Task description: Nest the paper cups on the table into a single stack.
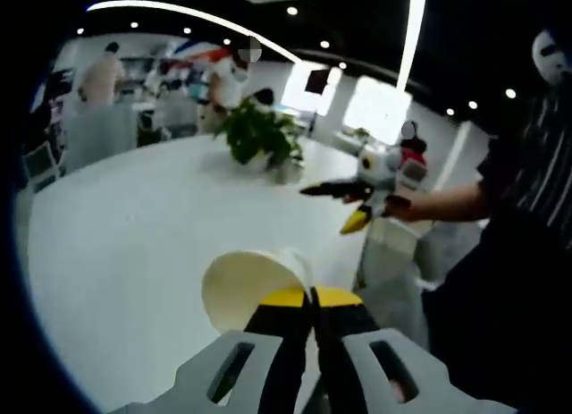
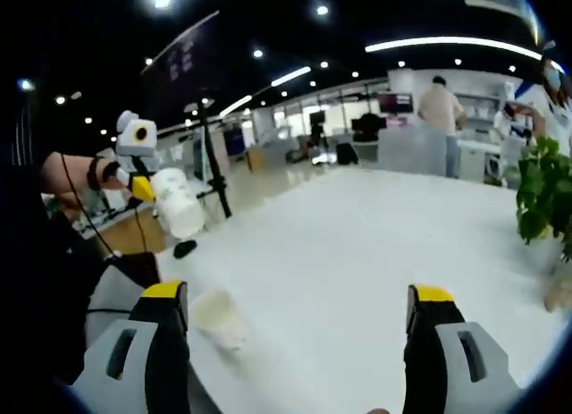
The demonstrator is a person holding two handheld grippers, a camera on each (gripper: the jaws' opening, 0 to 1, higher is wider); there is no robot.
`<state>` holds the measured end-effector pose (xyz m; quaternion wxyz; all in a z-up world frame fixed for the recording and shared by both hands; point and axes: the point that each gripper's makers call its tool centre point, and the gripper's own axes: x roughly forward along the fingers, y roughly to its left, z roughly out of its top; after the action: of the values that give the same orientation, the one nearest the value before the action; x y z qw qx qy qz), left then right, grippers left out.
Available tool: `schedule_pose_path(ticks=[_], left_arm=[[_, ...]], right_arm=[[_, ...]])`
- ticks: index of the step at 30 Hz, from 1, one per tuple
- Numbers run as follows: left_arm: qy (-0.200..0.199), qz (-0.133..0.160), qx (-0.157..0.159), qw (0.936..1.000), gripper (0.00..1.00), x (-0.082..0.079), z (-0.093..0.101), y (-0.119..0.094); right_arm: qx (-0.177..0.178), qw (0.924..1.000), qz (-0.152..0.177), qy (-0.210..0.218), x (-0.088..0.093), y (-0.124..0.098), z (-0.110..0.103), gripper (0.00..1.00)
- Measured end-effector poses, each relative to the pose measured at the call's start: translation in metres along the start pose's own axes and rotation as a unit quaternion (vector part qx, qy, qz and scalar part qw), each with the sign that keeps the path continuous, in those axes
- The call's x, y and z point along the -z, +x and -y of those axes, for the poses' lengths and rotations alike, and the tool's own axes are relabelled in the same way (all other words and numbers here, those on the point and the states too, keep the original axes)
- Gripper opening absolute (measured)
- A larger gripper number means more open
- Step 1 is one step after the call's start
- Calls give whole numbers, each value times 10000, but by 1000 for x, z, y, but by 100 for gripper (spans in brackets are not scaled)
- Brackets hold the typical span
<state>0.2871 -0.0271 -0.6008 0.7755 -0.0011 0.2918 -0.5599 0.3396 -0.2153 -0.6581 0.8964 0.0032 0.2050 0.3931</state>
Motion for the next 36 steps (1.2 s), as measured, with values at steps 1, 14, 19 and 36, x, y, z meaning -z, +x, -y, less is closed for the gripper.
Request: schedule_pose_path(ticks=[1, 14, 19, 36], left_arm=[[-11, -52, -34, 10000, 0, 2, -1, 0], [530, -823, 49, 9952, 0, 18, 5, 13], [846, -1064, 116, 9906, 0, 20, 9, 20], [1476, -1673, 249, 9745, 0, 37, 18, 36]], right_arm=[[50, 10000, -24, -47, 0, 0, 1, 100], [226, 9997, -32, 52, 5, -2, 11, 100], [201, 9997, -38, 119, 7, -1, 9, 100], [170, 9996, -4, 224, 10, -3, 5, 100]])
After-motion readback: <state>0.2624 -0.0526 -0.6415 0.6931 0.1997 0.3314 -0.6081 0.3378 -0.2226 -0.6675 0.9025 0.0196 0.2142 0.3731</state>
